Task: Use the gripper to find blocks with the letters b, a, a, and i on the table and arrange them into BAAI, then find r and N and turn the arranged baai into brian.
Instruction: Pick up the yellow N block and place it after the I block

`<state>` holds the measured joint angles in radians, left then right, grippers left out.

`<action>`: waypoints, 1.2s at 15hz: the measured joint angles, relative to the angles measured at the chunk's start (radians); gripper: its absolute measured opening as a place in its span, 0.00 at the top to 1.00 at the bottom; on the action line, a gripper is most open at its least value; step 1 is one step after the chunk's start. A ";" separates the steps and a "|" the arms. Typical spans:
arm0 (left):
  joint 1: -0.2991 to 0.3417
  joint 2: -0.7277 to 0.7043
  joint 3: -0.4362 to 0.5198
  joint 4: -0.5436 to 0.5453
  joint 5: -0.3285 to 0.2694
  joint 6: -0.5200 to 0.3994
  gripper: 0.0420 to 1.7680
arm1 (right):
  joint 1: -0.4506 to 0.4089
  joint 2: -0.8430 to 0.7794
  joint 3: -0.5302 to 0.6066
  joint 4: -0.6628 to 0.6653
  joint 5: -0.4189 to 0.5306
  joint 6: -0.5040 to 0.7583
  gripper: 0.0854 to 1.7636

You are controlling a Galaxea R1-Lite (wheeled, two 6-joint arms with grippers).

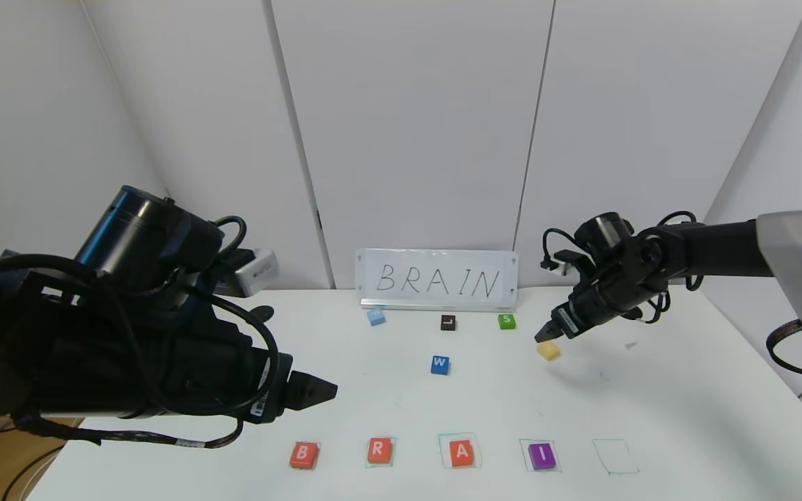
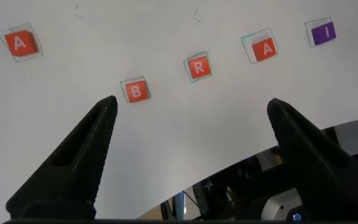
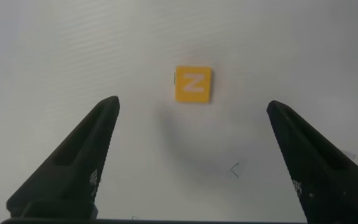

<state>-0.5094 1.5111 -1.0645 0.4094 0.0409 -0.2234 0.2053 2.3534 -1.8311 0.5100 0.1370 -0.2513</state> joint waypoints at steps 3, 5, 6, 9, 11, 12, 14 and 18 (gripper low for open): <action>0.000 0.007 0.000 0.000 0.001 0.000 0.03 | 0.000 0.027 -0.007 -0.006 0.001 -0.001 0.03; -0.003 0.011 0.001 0.000 0.001 0.000 0.03 | 0.000 0.041 -0.014 -0.006 0.001 -0.002 0.03; -0.010 0.012 0.003 0.000 0.001 0.000 0.03 | 0.001 0.046 -0.017 -0.006 0.000 -0.002 0.03; -0.025 0.012 0.007 0.000 0.003 0.000 0.03 | 0.001 0.060 -0.021 -0.006 -0.003 -0.003 0.03; -0.026 0.011 0.007 0.000 0.003 -0.001 0.03 | 0.000 0.066 -0.022 -0.005 -0.001 -0.012 0.03; -0.026 0.011 0.008 0.000 0.003 0.000 0.03 | 0.000 0.068 -0.021 -0.004 -0.001 -0.020 0.03; -0.026 0.011 0.008 -0.001 0.003 0.000 0.03 | 0.004 0.071 -0.021 -0.004 -0.003 -0.053 0.03; -0.026 0.010 0.008 -0.001 0.002 0.000 0.03 | 0.025 0.090 -0.028 -0.006 -0.059 -0.065 0.03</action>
<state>-0.5353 1.5215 -1.0568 0.4079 0.0428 -0.2238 0.2302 2.4430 -1.8589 0.5038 0.0777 -0.3162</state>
